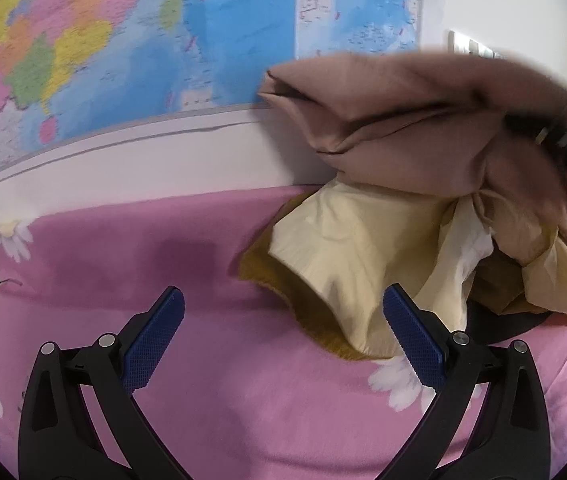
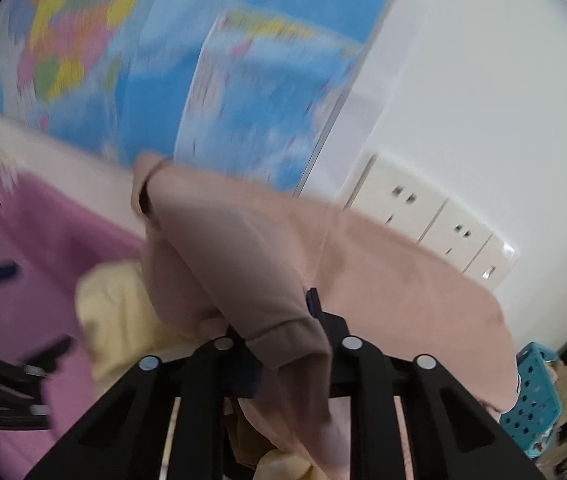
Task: Fold large clothes
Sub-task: 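Reach both grippers into the pink jacket on top of the pile and grasp it, then lift the pink jacket with both grippers and shake it out in the air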
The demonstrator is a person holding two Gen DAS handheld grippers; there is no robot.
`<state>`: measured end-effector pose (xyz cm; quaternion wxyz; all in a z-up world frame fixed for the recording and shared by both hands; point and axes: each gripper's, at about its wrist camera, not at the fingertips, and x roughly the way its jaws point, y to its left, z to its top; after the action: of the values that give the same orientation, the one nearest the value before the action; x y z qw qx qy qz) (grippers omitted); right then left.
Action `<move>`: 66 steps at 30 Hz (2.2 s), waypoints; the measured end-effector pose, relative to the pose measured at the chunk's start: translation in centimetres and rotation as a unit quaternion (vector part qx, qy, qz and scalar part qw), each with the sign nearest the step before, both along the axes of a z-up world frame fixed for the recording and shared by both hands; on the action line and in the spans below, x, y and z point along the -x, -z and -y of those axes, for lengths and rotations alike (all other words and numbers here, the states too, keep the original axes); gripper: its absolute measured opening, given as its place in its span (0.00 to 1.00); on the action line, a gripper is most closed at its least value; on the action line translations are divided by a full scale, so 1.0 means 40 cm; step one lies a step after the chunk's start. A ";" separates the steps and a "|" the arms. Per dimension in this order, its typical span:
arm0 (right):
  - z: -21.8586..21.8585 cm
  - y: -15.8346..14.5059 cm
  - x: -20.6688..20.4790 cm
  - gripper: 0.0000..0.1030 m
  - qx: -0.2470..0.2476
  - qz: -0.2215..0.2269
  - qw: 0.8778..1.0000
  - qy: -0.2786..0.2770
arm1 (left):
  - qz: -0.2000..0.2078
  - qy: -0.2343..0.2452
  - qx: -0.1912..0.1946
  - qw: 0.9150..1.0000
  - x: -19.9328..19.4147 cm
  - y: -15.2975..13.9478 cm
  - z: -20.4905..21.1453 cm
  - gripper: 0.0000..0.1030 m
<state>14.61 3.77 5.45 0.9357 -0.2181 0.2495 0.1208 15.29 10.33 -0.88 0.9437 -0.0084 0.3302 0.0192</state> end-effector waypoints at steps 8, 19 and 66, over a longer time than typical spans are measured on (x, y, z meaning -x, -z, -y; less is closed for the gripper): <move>0.127 -0.152 0.013 0.11 -0.084 -0.003 0.996 -0.013 | 0.013 0.069 0.079 0.994 -0.049 -0.034 0.023 0.95; 0.267 -0.295 0.031 0.09 -0.191 0.048 0.980 -0.002 | 0.009 0.143 0.211 0.967 -0.109 -0.011 0.045 0.94; 0.328 -0.455 0.730 0.08 -0.372 0.027 0.886 -0.276 | 0.245 0.070 -0.062 0.965 0.934 -0.644 -0.322 0.17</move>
<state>-14.61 -9.36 23.64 0.8832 0.0830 0.0907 0.4526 -22.07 23.20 24.86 0.9934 0.0692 0.0870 -0.0294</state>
